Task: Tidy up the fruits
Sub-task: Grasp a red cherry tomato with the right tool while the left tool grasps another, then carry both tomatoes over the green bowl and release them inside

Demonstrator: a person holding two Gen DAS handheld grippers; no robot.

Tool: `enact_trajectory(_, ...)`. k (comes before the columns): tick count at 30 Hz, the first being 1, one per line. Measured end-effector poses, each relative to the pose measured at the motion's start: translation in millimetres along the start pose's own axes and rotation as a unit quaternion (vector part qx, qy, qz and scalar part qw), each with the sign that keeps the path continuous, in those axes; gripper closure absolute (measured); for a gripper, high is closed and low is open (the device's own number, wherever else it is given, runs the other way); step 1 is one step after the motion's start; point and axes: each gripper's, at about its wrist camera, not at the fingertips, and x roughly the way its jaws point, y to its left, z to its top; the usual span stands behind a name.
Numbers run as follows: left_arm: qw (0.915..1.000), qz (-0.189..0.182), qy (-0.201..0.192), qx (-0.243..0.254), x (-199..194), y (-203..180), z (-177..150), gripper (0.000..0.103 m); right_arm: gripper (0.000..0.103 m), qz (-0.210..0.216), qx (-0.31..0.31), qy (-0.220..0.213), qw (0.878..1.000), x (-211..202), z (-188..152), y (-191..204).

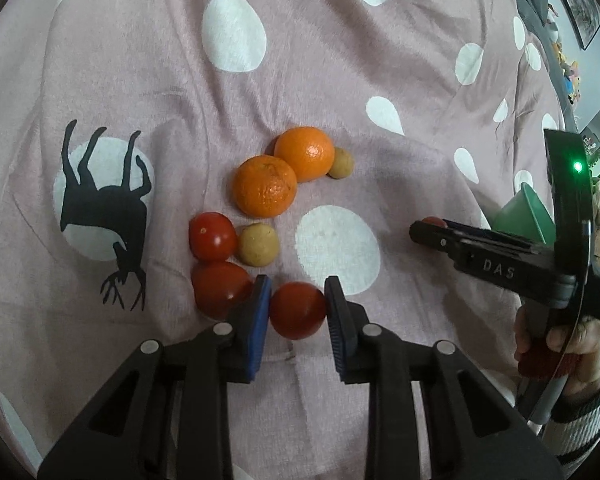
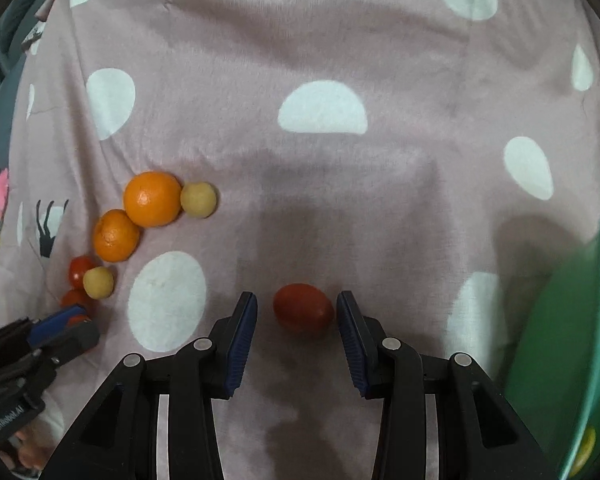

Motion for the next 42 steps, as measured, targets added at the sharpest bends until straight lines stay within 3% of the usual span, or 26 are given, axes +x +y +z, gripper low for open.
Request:
enact_trajectory(3,1.0,-0.003,0.001,-0.002,-1,1,-1,0.076,0.061,-0.002,-0.002,0.004,1.0,3,3,-1)
enact_trajectory(8,1.0,-0.003,0.001,0.002,-3,0,-1,0.076,0.074,-0.035,-0.022,0.0,0.999,5,2,4)
enact_trajectory(14,1.0,-0.002,-0.003,0.008,-12,-2,-3,0.076,0.075,-0.014,-0.023,-0.011,1.0,-9,-5,5)
enact_trajectory(26,0.9996,-0.006,-0.011,0.024,-41,-18,-22,0.076,0.075,0.042,-0.022,-0.041,0.998,-64,-54,22)
enact_trajectory(42,0.9986,-0.007,0.008,0.051,-62,-54,-59,0.076,0.075,0.043,-0.01,-0.077,0.996,-114,-100,13)
